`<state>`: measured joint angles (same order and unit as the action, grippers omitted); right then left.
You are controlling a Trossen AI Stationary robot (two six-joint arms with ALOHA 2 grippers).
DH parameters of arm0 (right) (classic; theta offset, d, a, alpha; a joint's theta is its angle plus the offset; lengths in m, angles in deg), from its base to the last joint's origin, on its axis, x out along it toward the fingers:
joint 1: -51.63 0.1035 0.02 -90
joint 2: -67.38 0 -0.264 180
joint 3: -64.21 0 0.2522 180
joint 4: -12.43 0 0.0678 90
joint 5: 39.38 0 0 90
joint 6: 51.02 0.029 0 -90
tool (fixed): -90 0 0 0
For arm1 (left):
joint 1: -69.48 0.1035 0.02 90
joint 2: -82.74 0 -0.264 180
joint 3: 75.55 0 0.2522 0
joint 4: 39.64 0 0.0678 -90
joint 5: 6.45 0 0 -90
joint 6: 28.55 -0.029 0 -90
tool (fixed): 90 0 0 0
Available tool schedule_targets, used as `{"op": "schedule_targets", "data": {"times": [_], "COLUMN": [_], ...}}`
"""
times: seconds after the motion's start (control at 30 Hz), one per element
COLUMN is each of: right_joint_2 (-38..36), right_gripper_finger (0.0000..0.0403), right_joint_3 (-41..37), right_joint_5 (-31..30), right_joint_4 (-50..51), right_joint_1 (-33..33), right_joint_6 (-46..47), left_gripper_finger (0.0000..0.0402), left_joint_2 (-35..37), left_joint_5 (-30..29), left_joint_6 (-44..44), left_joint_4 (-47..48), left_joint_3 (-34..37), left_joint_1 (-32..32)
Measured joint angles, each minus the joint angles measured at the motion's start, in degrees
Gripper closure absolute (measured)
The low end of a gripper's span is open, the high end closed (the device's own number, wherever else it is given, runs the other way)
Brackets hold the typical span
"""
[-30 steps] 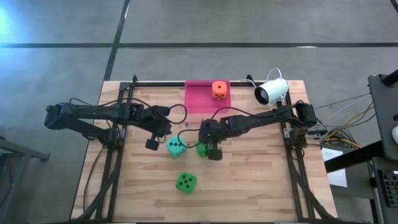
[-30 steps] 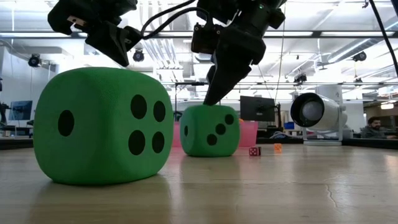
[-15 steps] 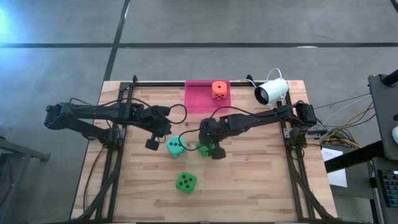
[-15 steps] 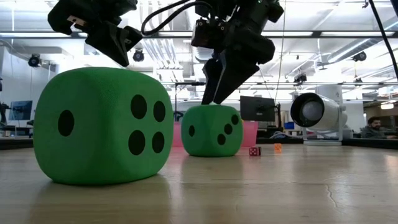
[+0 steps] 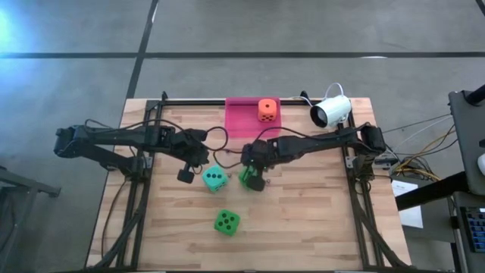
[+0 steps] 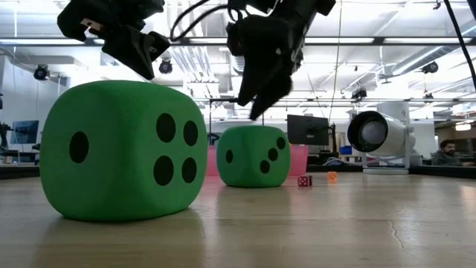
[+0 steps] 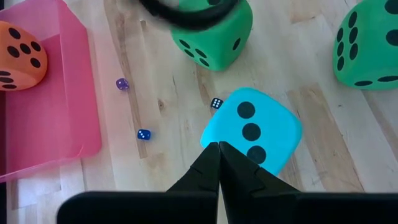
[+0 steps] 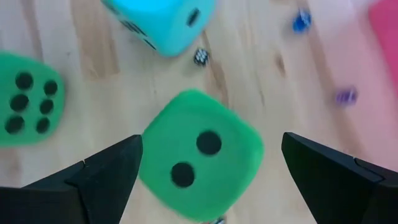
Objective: Pick & Place Dice
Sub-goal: Put the top large green dice into the the pink bin
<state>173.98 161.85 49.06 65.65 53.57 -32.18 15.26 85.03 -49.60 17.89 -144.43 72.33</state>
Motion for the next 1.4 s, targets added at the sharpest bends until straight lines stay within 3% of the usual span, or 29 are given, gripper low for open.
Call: {"op": "schedule_targets", "data": {"times": [0.23, 0.57, 1.4], "right_joint_2": [0.0, 0.1, 6.4], "right_gripper_finger": [0.0023, 0.0023, 0.0023], "right_joint_3": [0.4, 1.9, 5.6], "right_joint_5": [0.1, 0.0, 0.3], "right_joint_4": [4.2, 6.0, 7.6], "right_joint_1": [-0.3, 0.0, 0.5], "right_joint_6": [13.9, 20.3, 19.8], "left_gripper_finger": [0.0394, 0.0394, 0.0394], "left_joint_2": [0.0, 0.0, 0.0], "left_joint_5": [0.0, 0.0, 0.0], "left_joint_6": [0.4, 0.5, 1.8], "left_joint_4": [0.0, 0.0, 0.9], "left_joint_3": [0.0, 0.0, 0.0], "left_joint_1": [0.0, 0.0, 0.0]}}
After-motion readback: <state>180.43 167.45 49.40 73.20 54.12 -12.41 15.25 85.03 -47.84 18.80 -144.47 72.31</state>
